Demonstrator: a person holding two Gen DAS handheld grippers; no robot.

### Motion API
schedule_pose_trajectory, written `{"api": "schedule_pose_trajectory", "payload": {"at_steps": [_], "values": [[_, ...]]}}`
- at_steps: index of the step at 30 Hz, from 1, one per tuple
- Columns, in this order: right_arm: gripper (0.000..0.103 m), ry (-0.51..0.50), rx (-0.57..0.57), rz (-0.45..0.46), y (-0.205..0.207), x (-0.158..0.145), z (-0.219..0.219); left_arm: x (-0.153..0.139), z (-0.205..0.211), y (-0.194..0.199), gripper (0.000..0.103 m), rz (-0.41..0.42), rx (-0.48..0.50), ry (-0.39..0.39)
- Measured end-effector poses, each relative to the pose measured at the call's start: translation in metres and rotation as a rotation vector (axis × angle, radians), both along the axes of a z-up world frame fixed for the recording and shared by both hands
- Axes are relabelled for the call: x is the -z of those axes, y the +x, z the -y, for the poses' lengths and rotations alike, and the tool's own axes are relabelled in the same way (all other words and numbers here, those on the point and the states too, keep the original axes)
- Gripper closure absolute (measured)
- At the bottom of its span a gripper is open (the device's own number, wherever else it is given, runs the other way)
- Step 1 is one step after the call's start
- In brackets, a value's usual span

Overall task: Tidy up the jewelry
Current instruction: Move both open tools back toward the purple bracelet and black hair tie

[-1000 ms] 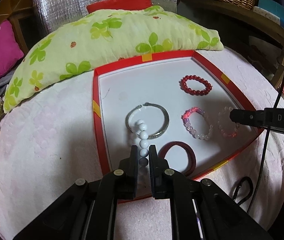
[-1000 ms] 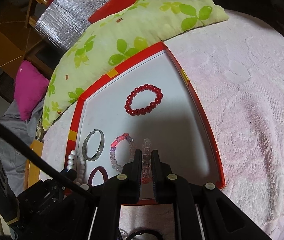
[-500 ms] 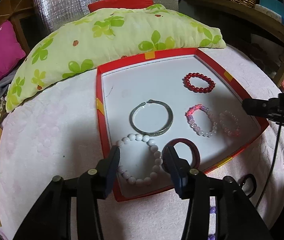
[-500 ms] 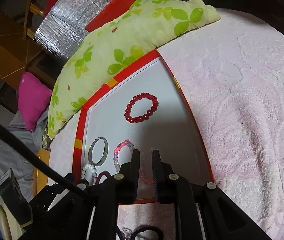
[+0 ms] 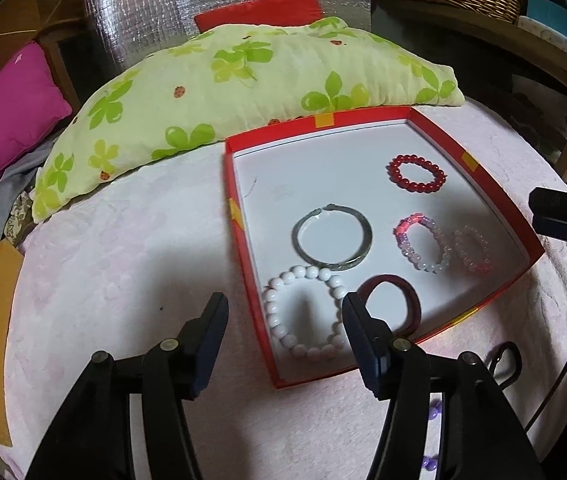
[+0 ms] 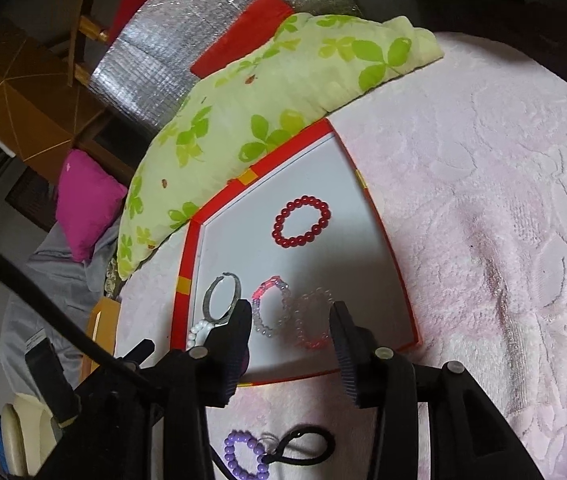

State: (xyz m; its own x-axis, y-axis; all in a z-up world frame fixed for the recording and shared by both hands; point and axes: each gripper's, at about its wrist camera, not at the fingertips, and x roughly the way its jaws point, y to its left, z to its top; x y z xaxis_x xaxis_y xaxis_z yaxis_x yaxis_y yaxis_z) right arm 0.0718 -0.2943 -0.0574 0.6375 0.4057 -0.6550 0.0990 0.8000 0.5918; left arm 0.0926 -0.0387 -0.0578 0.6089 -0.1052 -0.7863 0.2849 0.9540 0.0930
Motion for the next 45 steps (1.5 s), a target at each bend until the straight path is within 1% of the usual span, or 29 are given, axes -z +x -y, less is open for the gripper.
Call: {"api": "schedule_pose_trajectory", "payload": {"at_steps": [5, 11, 18, 23, 29, 33, 36, 42, 45], "values": [[0.059, -0.014, -0.011, 0.005, -0.002, -0.001, -0.004, -0.003, -0.009, -0.007, 0.043, 0.002, -0.014, -0.008], [0.059, -0.039, 0.004, 0.019, -0.007, -0.002, -0.001, -0.005, -0.016, -0.022, 0.042, 0.010, -0.029, -0.020], [0.059, -0.065, 0.036, 0.033, -0.024, -0.005, 0.009, 0.002, -0.026, -0.050, 0.042, -0.018, -0.051, -0.053], [0.059, -0.100, 0.041, 0.062, -0.042, -0.011, 0.013, 0.010, -0.033, -0.073, 0.042, -0.050, -0.060, -0.080], [0.059, -0.095, 0.016, 0.037, -0.069, 0.001, 0.008, 0.018, -0.030, -0.093, 0.042, -0.062, -0.039, -0.063], [0.059, -0.100, -0.028, 0.007, -0.081, 0.012, -0.003, 0.020, -0.024, -0.104, 0.042, -0.044, -0.022, -0.033], [0.059, -0.079, -0.069, -0.017, -0.083, 0.020, -0.013, 0.020, -0.022, -0.108, 0.042, -0.033, -0.010, -0.023], [0.059, 0.071, -0.148, -0.090, -0.076, 0.040, -0.026, 0.023, -0.016, -0.107, 0.042, -0.030, 0.010, 0.000], [0.059, 0.089, -0.166, -0.117, -0.071, 0.047, -0.033, 0.024, -0.013, -0.107, 0.042, -0.031, 0.017, 0.005]]}}
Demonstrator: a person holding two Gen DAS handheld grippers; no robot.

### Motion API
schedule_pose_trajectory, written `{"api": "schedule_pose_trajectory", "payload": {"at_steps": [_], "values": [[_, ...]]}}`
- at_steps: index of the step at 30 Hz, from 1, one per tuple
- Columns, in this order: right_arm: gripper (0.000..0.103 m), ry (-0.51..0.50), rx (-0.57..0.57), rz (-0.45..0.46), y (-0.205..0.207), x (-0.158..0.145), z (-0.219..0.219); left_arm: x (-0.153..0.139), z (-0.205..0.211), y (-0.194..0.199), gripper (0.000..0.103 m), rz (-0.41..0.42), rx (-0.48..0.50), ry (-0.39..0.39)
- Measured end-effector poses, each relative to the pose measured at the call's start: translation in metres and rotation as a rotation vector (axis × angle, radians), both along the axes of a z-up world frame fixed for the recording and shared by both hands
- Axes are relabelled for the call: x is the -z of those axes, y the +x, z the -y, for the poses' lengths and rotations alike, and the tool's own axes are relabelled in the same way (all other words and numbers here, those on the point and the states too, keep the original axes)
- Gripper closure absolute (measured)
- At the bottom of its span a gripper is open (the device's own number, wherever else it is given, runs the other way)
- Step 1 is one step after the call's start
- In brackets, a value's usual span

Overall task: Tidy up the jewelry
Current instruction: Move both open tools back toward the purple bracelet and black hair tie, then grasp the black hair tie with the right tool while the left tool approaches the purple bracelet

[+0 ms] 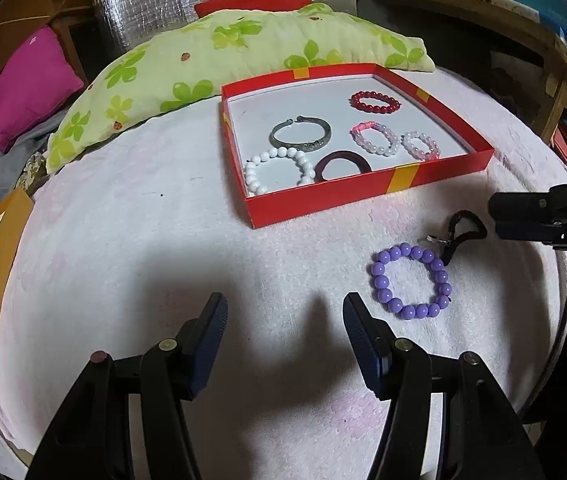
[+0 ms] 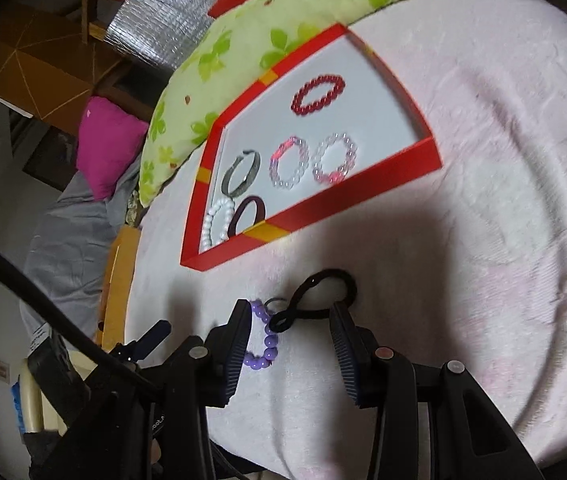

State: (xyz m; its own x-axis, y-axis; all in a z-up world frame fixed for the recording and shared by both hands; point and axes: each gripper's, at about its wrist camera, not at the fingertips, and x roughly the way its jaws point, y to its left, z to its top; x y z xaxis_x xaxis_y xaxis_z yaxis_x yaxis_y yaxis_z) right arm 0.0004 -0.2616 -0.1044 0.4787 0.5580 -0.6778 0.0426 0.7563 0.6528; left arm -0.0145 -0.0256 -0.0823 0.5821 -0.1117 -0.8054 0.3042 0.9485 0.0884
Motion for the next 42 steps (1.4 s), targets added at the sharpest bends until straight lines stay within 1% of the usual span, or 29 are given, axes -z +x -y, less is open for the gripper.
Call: {"api": "schedule_pose_trajectory", "payload": {"at_steps": [10, 15, 26, 29, 32, 35, 38, 40, 42], "values": [[0.059, 0.000, -0.020, -0.046, 0.006, 0.009, -0.012, 0.001, 0.012, -0.001, 0.042, 0.018, 0.028, 0.034], [0.059, -0.025, -0.018, -0.061, 0.012, 0.014, -0.017, 0.002, 0.013, -0.001, 0.042, 0.019, 0.031, 0.040], [0.059, -0.108, 0.027, -0.034, 0.020, 0.013, -0.026, 0.001, 0.017, -0.003, 0.042, 0.023, 0.044, 0.046], [0.060, -0.111, 0.049, -0.027, 0.022, 0.014, -0.025, 0.002, 0.018, -0.003, 0.042, 0.021, 0.046, 0.048], [0.065, -0.133, 0.062, -0.019, 0.023, 0.013, -0.026, 0.002, 0.017, -0.003, 0.042, 0.017, 0.047, 0.049], [0.073, -0.161, 0.078, -0.010, 0.024, 0.013, -0.025, 0.003, 0.018, -0.002, 0.042, 0.014, 0.049, 0.049], [0.080, -0.204, 0.078, 0.005, 0.024, 0.012, -0.027, 0.004, 0.019, -0.002, 0.042, 0.010, 0.050, 0.052], [0.086, -0.243, 0.076, 0.014, 0.023, 0.012, -0.029, 0.005, 0.019, -0.002, 0.042, 0.008, 0.049, 0.053], [0.086, -0.263, 0.071, 0.024, 0.022, 0.010, -0.030, 0.005, 0.018, -0.001, 0.042, 0.003, 0.048, 0.050]]}}
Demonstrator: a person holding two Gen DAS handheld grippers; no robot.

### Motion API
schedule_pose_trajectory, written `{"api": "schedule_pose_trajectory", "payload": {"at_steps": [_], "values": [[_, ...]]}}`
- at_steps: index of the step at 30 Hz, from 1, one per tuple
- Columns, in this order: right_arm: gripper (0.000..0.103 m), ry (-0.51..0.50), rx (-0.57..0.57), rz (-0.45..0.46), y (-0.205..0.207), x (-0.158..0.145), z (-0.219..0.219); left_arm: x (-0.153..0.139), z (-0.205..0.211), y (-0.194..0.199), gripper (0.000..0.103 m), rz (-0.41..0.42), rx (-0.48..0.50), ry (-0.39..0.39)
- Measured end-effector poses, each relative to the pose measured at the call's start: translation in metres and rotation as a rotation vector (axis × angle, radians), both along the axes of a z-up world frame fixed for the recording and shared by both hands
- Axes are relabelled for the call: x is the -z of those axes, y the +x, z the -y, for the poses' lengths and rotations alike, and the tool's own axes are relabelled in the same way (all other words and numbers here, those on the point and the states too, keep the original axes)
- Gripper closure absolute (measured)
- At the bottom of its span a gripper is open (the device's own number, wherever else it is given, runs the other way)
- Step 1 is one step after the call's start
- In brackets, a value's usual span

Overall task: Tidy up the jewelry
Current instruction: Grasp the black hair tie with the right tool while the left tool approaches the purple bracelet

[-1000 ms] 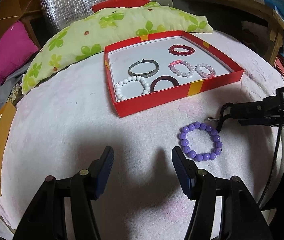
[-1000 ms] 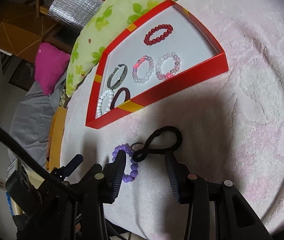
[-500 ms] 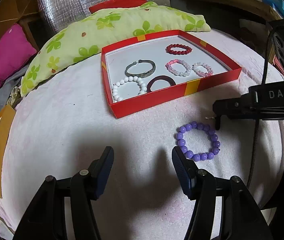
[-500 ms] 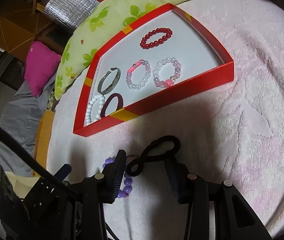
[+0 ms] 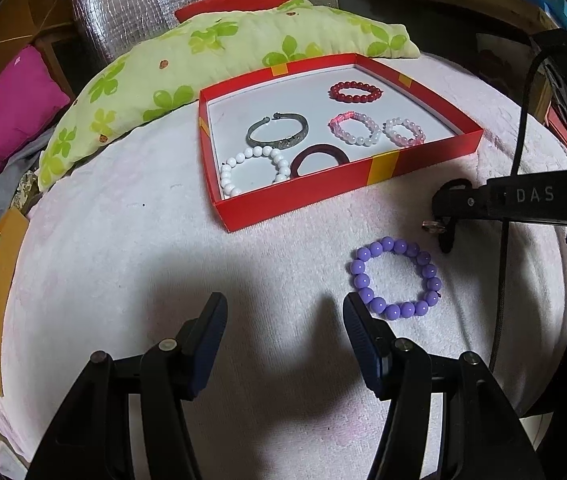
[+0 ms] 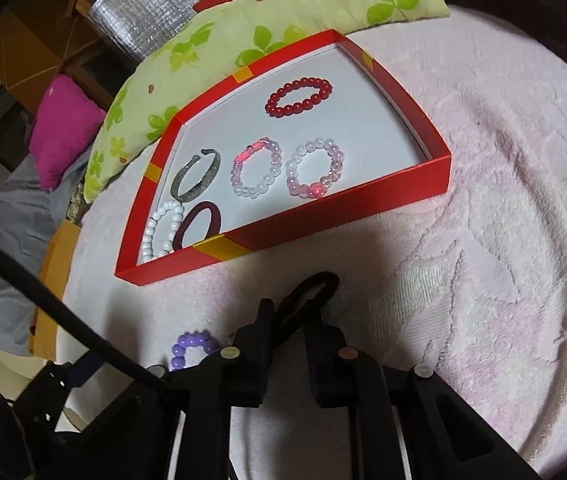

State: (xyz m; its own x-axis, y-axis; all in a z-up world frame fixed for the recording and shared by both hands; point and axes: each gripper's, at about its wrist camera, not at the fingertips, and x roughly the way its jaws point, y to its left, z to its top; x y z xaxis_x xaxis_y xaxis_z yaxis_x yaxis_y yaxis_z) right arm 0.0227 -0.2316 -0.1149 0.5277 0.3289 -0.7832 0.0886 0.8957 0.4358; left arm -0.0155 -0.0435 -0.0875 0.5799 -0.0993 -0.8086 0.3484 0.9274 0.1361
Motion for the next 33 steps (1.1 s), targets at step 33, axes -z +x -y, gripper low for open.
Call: {"api": "schedule_pose_trajectory", "payload": {"at_steps": [33], "values": [[0.062, 0.130, 0.083, -0.072, -0.013, -0.005, 0.059, 0.012, 0.030, 0.000, 0.029, -0.096, 0.117, -0.175]]}}
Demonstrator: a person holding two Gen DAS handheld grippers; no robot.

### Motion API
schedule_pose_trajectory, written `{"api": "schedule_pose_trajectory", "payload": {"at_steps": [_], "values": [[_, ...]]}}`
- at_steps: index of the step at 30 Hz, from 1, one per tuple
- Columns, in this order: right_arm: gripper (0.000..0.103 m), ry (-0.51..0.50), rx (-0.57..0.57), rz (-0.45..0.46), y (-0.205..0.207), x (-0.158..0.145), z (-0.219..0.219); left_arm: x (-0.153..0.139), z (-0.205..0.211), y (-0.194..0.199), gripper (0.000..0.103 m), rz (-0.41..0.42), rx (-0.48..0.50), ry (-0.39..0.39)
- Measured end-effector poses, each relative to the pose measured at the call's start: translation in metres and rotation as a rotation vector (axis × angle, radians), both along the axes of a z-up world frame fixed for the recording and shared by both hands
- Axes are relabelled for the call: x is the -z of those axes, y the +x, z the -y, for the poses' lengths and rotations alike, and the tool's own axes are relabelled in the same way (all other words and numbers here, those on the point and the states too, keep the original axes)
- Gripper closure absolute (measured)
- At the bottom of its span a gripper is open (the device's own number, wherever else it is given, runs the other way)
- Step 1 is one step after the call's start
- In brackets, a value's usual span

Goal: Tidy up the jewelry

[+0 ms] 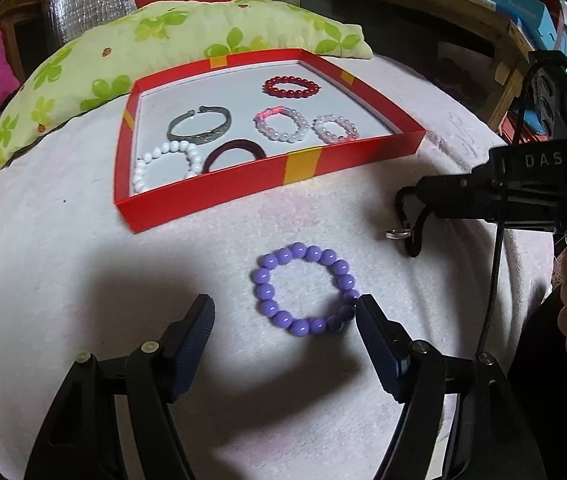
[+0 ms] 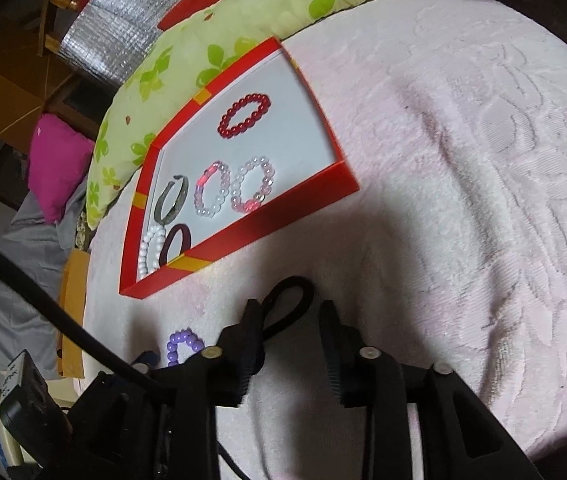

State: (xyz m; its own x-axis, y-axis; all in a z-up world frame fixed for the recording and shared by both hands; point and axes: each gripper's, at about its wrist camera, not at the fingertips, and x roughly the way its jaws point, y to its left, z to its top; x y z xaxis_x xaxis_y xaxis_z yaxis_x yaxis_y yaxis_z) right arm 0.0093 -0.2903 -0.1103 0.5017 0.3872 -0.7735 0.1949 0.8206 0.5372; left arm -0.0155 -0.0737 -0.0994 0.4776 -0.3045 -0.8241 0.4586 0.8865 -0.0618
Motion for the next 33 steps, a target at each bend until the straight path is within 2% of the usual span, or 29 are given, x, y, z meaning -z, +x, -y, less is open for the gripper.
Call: {"api": "schedule_pose_trajectory", "payload": {"at_steps": [7, 8, 10, 13, 15, 17, 21, 23, 33], "values": [[0.061, -0.059, -0.011, 0.033, 0.000, -0.001, -0.008, 0.006, 0.008, 0.004, 0.028, 0.004, -0.001, 0.022], [0.063, -0.070, -0.016, 0.038, -0.001, -0.001, -0.009, 0.006, 0.008, 0.004, 0.028, 0.007, 0.000, 0.021], [0.073, -0.083, -0.025, 0.045, 0.000, -0.002, -0.012, 0.006, 0.006, 0.003, 0.028, 0.010, -0.002, 0.005], [0.074, -0.092, -0.037, 0.047, 0.000, -0.001, -0.017, 0.005, 0.001, 0.005, 0.028, 0.000, -0.013, -0.033], [0.076, -0.099, -0.045, 0.054, 0.000, -0.002, -0.019, 0.003, -0.004, 0.006, 0.036, -0.005, -0.026, -0.061], [0.076, -0.099, -0.051, 0.054, 0.000, -0.001, -0.021, 0.003, -0.007, 0.007, 0.053, -0.005, -0.034, -0.069], [0.077, -0.088, -0.047, 0.039, 0.001, 0.002, -0.020, 0.004, -0.011, 0.008, 0.062, -0.005, -0.042, -0.071], [0.075, -0.070, -0.037, 0.030, 0.002, 0.003, -0.018, 0.004, -0.013, 0.007, 0.071, -0.007, -0.045, -0.072], [0.075, -0.073, -0.040, 0.021, 0.003, 0.005, -0.019, 0.000, -0.028, 0.011, 0.082, -0.037, -0.078, -0.129]]}}
